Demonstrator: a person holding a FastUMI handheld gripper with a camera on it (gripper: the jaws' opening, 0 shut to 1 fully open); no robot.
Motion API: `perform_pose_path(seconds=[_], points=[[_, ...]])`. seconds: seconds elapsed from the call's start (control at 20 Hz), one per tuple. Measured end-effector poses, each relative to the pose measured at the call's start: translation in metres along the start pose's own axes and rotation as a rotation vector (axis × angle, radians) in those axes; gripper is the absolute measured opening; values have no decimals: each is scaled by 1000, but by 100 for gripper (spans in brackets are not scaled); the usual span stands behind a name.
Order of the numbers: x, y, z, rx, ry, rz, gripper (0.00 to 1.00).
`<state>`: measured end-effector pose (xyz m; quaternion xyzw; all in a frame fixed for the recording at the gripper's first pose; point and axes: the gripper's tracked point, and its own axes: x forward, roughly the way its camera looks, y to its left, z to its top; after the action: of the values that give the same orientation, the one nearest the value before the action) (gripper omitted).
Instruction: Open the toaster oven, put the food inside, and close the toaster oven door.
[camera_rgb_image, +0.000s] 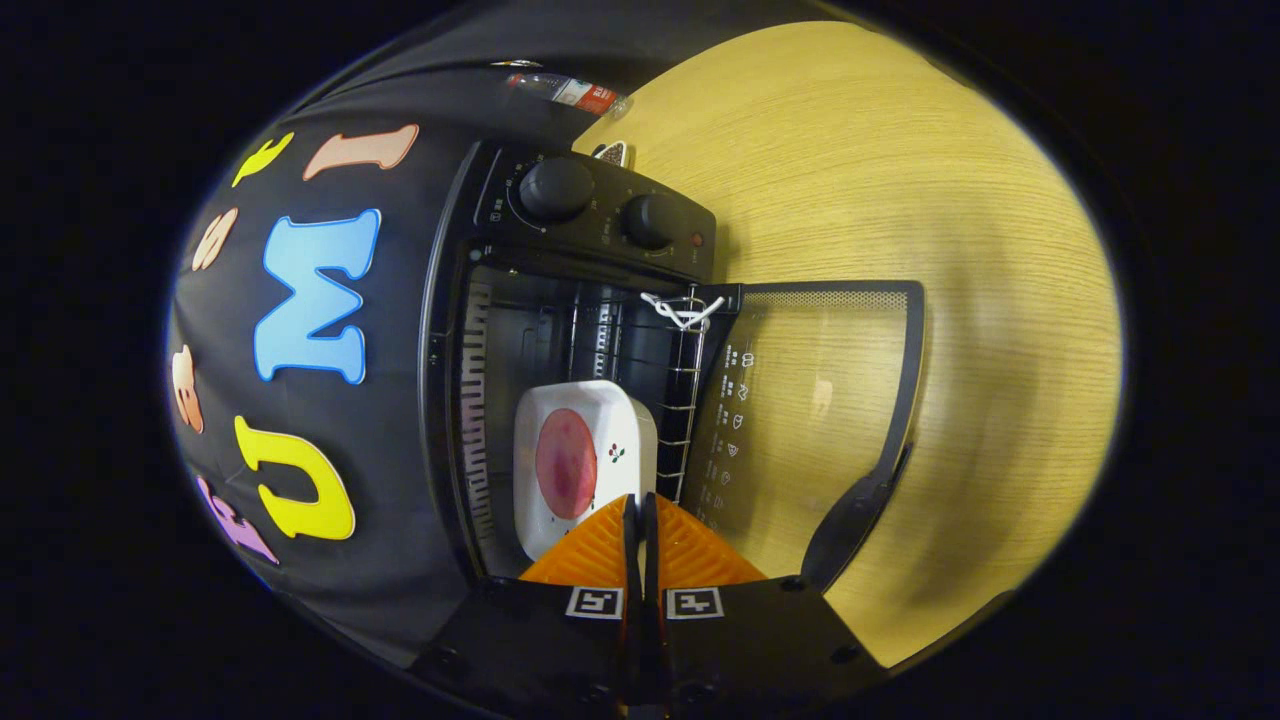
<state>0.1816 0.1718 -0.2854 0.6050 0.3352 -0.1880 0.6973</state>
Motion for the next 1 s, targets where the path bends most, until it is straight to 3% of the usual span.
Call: perform_pose_path(seconds=[0.35,0.6,0.8,0.95,1.0], points=[[29,7,8,2,-28,-18,3],[34,15,9,26,-10,19,8],[23,32,5,20,-3,89,50],[13,35,-2,4,30,94,96],[9,34,-5,-11,41,93,96]])
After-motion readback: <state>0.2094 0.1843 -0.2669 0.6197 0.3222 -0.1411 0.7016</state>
